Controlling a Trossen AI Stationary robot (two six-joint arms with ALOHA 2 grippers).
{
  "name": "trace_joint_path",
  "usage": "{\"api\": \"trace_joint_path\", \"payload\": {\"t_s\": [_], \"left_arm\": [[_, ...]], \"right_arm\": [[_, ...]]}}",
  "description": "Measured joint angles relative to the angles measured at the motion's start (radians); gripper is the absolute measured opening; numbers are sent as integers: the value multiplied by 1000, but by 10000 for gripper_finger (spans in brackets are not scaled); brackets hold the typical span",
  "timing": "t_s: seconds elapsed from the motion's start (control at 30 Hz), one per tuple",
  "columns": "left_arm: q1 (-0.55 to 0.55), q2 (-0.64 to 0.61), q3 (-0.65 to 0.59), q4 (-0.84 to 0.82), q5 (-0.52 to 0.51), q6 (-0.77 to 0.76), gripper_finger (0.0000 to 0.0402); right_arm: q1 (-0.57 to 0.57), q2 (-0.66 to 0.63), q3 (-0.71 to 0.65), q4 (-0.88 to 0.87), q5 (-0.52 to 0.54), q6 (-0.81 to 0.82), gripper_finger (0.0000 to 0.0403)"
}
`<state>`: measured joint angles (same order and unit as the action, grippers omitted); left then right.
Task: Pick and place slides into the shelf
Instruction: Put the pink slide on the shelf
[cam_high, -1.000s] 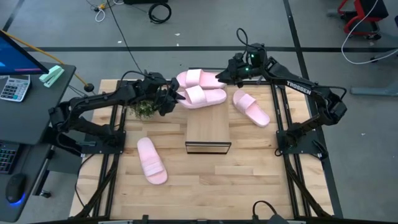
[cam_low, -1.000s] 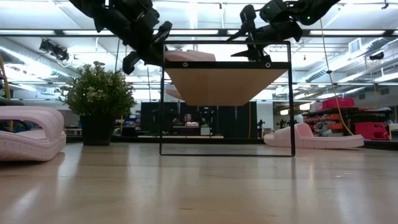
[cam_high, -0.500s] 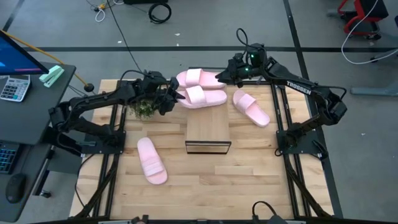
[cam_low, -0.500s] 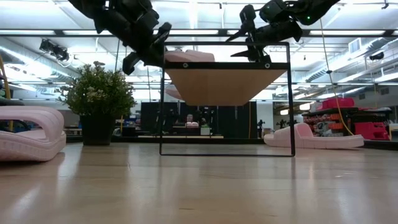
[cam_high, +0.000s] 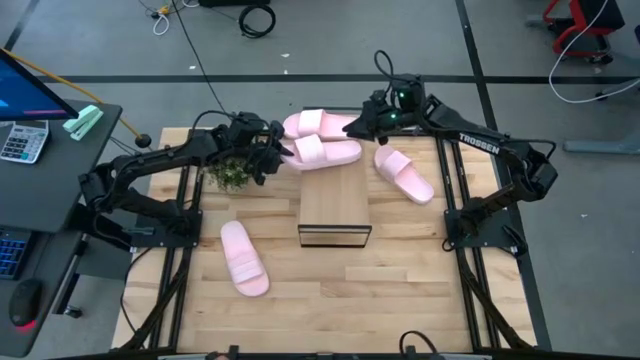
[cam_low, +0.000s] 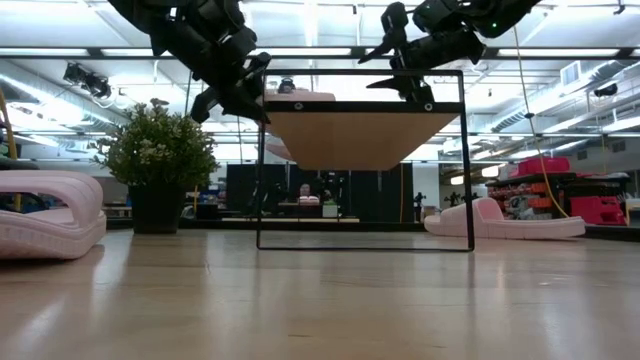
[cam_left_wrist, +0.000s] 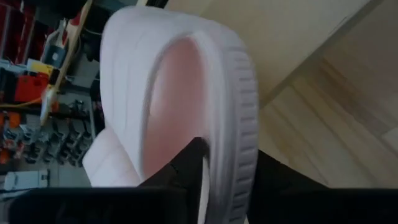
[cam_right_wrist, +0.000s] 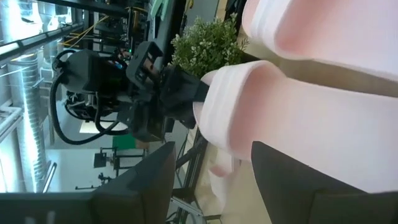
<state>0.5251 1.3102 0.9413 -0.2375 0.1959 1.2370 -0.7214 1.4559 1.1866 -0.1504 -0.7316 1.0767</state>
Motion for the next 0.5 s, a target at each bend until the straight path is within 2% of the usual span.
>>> {"api": "trace_joint_path", "payload": {"t_s": [0.5], "left_arm": [[16,15,0,-3,-2,-214,168]], "right_arm": [[13,0,0,0,20,4,216]]}}
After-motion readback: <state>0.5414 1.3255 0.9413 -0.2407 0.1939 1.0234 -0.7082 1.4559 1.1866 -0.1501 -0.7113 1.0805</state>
